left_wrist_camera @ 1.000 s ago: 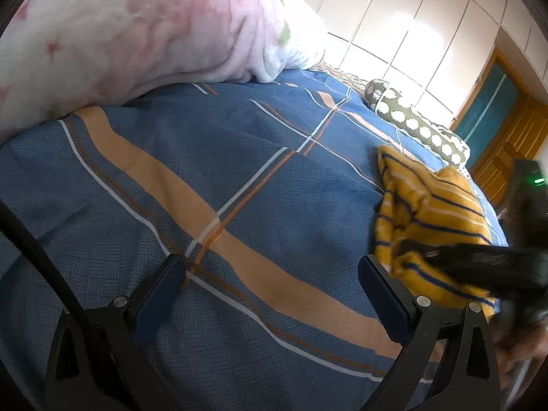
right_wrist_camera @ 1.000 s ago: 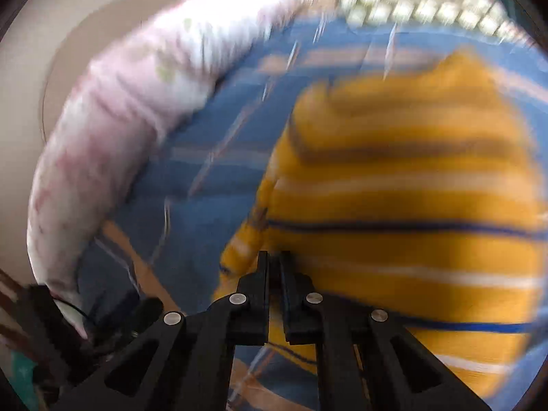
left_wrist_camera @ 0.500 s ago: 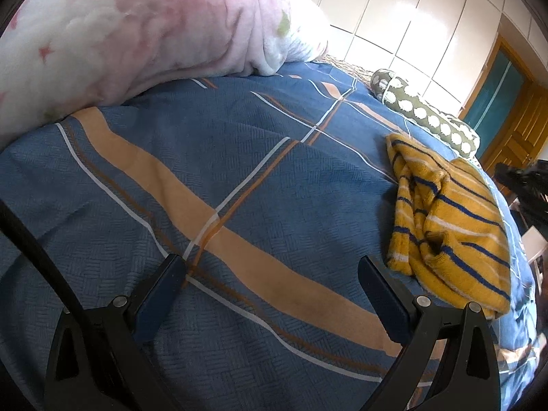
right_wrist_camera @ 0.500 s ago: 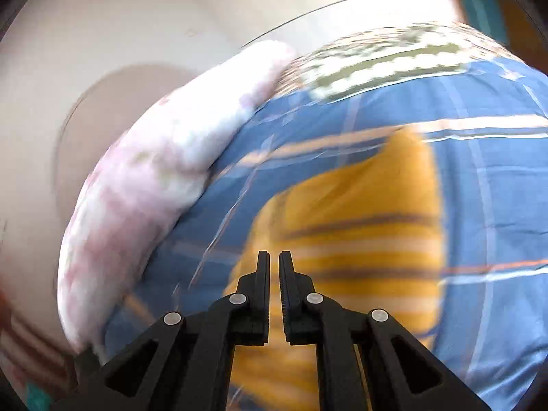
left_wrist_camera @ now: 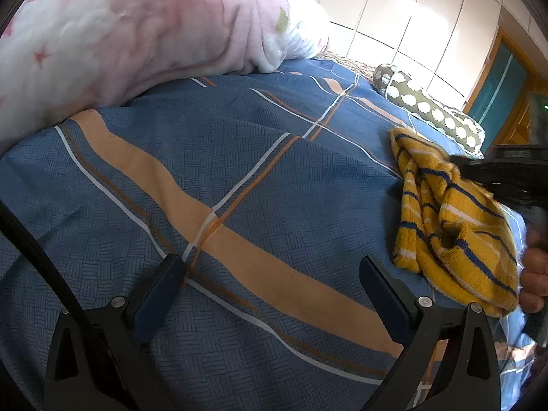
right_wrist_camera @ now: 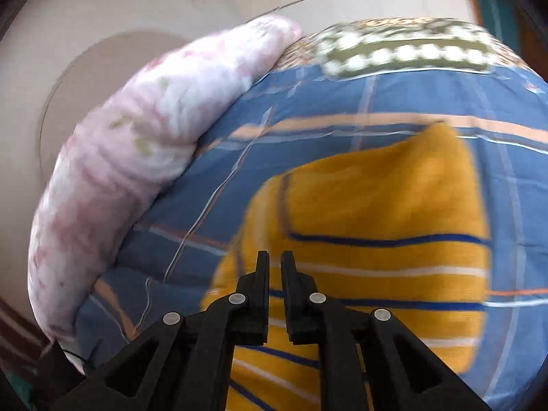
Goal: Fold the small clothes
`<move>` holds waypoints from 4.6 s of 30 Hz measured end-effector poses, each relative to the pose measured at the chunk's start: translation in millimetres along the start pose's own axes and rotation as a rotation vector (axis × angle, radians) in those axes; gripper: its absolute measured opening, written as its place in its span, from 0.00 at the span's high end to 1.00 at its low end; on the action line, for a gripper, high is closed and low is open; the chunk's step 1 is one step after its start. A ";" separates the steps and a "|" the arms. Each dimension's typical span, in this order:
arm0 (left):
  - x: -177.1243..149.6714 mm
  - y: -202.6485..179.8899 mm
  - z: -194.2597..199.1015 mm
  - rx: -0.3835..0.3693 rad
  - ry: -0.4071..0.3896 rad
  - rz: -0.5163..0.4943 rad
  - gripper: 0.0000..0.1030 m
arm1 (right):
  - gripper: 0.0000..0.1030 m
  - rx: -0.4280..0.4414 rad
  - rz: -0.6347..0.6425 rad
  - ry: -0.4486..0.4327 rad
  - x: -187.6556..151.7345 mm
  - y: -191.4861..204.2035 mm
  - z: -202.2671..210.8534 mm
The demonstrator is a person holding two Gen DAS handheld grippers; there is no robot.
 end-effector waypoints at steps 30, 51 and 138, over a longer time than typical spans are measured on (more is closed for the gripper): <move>-11.5 -20.2 -7.4 0.104 0.021 -0.168 0.01 | 0.65 -0.109 -0.124 -0.161 -248.0 -73.7 164.7; -77.2 -100.1 92.4 -0.015 0.003 -0.351 0.00 | 0.50 -0.226 -0.135 -0.260 -275.4 -102.7 190.4; -62.8 -72.5 15.6 -0.086 0.034 -0.465 0.02 | 0.92 0.171 -0.149 -0.002 -47.1 -25.5 44.2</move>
Point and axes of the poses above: each gripper's, at about its wrist camera, not at the fingertips, and z roughly against the way its jaws point, y to its left, x to its top, the point moved 2 cm from there along -z, roughly the way its jaws point, and after that the axes turned 2 degrees about y, right-handed, at the moved point
